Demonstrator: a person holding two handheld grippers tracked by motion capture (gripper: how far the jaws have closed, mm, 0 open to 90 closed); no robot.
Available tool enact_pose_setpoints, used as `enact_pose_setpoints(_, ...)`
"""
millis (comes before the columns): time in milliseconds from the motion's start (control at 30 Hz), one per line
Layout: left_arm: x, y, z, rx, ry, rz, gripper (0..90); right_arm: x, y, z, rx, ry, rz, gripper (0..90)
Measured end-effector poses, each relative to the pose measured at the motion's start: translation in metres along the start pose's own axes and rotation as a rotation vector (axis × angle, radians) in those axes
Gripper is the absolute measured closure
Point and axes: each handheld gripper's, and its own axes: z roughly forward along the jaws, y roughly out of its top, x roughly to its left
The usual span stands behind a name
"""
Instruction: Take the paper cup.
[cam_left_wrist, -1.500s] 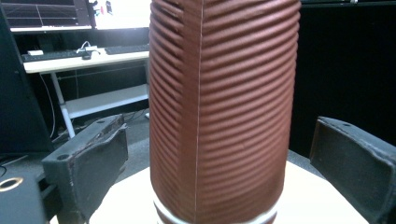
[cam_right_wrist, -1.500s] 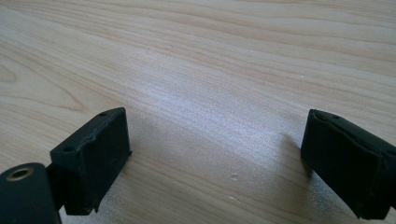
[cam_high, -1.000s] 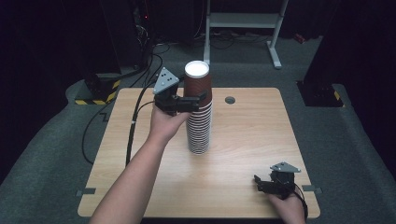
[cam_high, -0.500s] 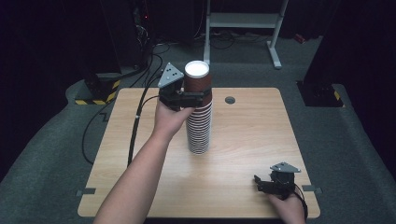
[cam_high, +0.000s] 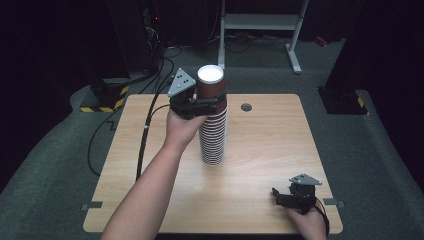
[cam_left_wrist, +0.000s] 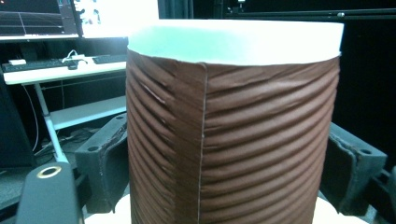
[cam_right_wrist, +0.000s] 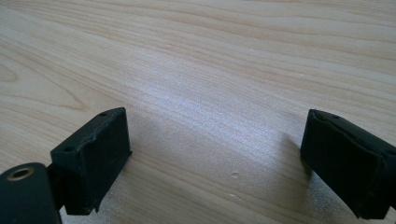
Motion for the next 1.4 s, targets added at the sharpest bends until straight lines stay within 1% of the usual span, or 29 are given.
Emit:
enact_pose_setpoints(100,-0.001,0.002,-0.001,-0.023,0.002,-0.006,17.3,0.000,0.000,0.000,0.000,0.000,-0.001,7.9)
enact_pose_setpoints(367,-0.003,0.009,-0.004,-0.049,0.010,0.000,17.4,0.000,0.000,0.000,0.000,-0.001,-0.002,8.0)
enact_pose_setpoints(600,-0.003,0.016,-0.007,-0.094,0.011,-0.001,17.4,0.000,0.000,0.000,-0.001,-0.001,-0.002,8.0)
enact_pose_setpoints(767,-0.005,0.024,-0.011,-0.127,0.019,0.008,17.4,0.000,0.000,0.000,-0.001,-0.001,-0.002,8.0)
enact_pose_setpoints(933,-0.006,0.033,-0.015,-0.146,0.021,0.021,17.5,0.000,0.000,0.000,-0.001,-0.001,-0.002,8.0)
enact_pose_setpoints(1033,-0.007,0.038,-0.018,-0.161,0.023,0.019,17.5,0.000,0.000,0.000,-0.002,-0.001,-0.003,8.1)
enact_pose_setpoints(1167,-0.009,0.044,-0.021,-0.180,0.030,0.034,17.5,0.000,0.000,0.000,-0.002,-0.001,-0.003,8.0)
enact_pose_setpoints(1400,-0.012,0.053,-0.026,-0.210,0.020,0.044,17.5,0.000,0.000,0.000,-0.001,-0.001,-0.002,8.1)
